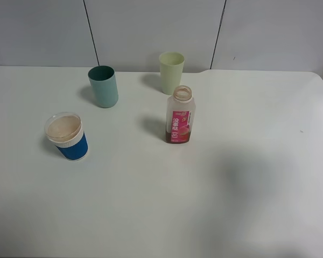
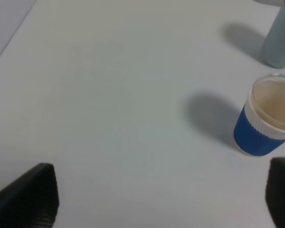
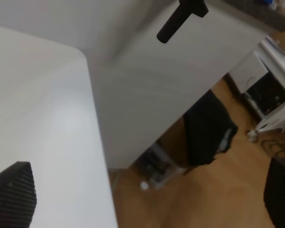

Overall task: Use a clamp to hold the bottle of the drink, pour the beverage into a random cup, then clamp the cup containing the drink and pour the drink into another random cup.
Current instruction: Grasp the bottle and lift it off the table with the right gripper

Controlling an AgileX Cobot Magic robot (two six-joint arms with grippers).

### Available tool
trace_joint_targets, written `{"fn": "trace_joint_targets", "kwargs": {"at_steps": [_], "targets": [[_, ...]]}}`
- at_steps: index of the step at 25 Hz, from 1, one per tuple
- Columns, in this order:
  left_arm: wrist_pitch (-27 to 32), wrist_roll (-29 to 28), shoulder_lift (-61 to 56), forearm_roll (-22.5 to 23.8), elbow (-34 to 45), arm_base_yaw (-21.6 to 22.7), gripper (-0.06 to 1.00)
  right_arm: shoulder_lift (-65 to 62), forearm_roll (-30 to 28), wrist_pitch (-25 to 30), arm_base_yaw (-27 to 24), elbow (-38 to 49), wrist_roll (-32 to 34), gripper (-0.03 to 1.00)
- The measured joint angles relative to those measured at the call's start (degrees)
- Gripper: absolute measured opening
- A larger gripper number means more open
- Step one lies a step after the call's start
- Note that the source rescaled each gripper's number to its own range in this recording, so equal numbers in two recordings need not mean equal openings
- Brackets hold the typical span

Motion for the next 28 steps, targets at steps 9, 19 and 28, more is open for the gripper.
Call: {"fn": "trace_joint_targets", "kwargs": {"at_steps": [9, 19, 28], "targets": [[0.00, 0.00, 0.00, 0.00, 0.00, 0.00, 0.62, 11.55, 3.79, -9.65, 0.00, -0.02, 2.05, 0.92], [0.00, 0.00, 0.00, 0.00, 0.00, 0.00, 0.62, 26.35, 6.06, -20.51, 0.00, -0.02, 2.11, 0.92], [0.00, 0.00, 0.00, 0.00, 0.00, 0.00, 0.62, 33.54, 6.06, -29.60, -5.23, -0.02, 2.11, 0.92]]}}
